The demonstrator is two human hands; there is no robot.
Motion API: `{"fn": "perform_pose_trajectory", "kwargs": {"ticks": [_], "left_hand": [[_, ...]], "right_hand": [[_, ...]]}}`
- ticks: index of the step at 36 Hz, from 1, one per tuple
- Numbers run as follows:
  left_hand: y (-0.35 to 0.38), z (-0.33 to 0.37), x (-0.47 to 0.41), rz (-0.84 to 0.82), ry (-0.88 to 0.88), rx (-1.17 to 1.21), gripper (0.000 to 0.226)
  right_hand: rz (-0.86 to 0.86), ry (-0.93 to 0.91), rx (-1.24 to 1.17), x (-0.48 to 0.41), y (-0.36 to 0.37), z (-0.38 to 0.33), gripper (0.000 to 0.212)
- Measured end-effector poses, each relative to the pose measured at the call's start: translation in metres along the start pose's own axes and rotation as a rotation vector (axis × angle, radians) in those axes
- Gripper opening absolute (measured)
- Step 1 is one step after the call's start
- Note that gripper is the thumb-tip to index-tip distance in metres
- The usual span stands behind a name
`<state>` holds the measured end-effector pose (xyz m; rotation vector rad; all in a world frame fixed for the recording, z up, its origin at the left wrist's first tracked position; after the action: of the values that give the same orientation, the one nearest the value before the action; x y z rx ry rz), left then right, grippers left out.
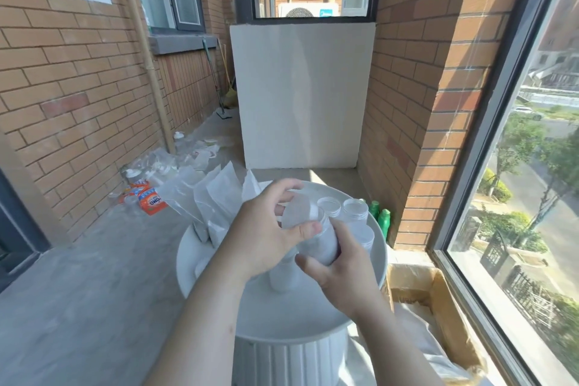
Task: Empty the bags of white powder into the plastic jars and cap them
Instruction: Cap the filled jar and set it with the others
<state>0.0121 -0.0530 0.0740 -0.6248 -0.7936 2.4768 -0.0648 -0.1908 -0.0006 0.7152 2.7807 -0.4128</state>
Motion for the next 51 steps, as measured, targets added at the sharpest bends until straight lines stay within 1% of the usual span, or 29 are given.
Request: {"fn": "perform_pose_trajectory", "kwargs": {"ticks": [3, 6, 10, 12, 14, 17, 23, 27, 31, 33, 36, 38, 41, 43, 45, 48, 51], "left_hand": [[0.008, 0.008, -0.003, -0.033, 0.041, -0.208, 0.049], [0.014, 0.015, -0.003, -0.017, 0.038, -0.341, 0.051], [0.025, 0.018, -0.003, -0.004, -0.048, -0.516, 0.048], [0.029, 0.014, -0.005, -0.005, -0.1, -0.553, 0.048], [0.031, 0.01, -0.008, 0.02, -0.124, -0.567, 0.05], [0.033, 0.007, -0.011, 0.053, -0.149, -0.605, 0.049], [0.032, 0.007, -0.011, 0.054, -0.209, -0.642, 0.051], [0.031, 0.0, -0.011, 0.054, -0.333, -0.595, 0.053], [0.031, -0.006, -0.012, 0.002, -0.351, -0.558, 0.054], [0.03, -0.008, -0.012, -0.024, -0.313, -0.533, 0.056], [0.029, -0.011, -0.014, -0.015, -0.136, -0.571, 0.063], [0.028, -0.008, -0.013, 0.015, -0.037, -0.574, 0.063], [0.027, 0.0, -0.011, 0.072, 0.006, -0.589, 0.058], [0.028, 0.003, -0.01, 0.096, -0.036, -0.607, 0.054], [0.03, 0.002, -0.01, 0.098, -0.123, -0.616, 0.053], [0.032, -0.003, -0.012, 0.066, -0.255, -0.607, 0.057], [0.033, -0.006, -0.014, 0.053, -0.314, -0.597, 0.062]], "right_hand": [[0.015, -0.008, 0.024, -0.002, 0.004, 0.006, 0.047], [0.055, 0.013, 0.028, -0.003, 0.006, 0.011, 0.049], [0.041, 0.022, 0.102, -0.004, 0.012, 0.015, 0.063], [0.041, 0.009, 0.14, -0.003, 0.013, 0.016, 0.068], [0.038, 0.001, 0.17, -0.001, 0.013, 0.013, 0.068], [0.038, -0.021, 0.202, 0.002, 0.012, 0.008, 0.062], [0.02, -0.016, 0.249, 0.002, 0.011, 0.009, 0.06], [0.007, -0.026, 0.333, 0.004, 0.017, 0.012, 0.066], [0.012, -0.015, 0.381, 0.004, 0.018, 0.014, 0.07], [0.008, -0.008, 0.396, 0.003, 0.017, 0.013, 0.07], [0.012, 0.028, 0.344, 0.001, 0.014, 0.013, 0.064], [0.028, 0.039, 0.307, 0.001, 0.013, 0.012, 0.06], [0.038, 0.032, 0.301, 0.001, 0.012, 0.01, 0.06], [0.036, 0.016, 0.323, 0.001, 0.013, 0.009, 0.062], [0.033, -0.004, 0.381, 0.003, 0.014, 0.009, 0.066], [0.013, -0.051, 0.453, 0.005, 0.016, 0.008, 0.067], [0.008, -0.07, 0.488, 0.005, 0.016, 0.007, 0.067]]}}
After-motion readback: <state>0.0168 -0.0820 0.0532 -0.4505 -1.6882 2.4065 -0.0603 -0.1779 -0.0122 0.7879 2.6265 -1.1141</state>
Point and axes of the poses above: each hand's wrist, its own x-axis away from the middle knuckle, its own y-axis out of the palm, z = x × y, the point moved 3 cm from there along -x, towards the middle knuckle, and after that the axes turned 8 degrees about -x, right-handed, at the moved point
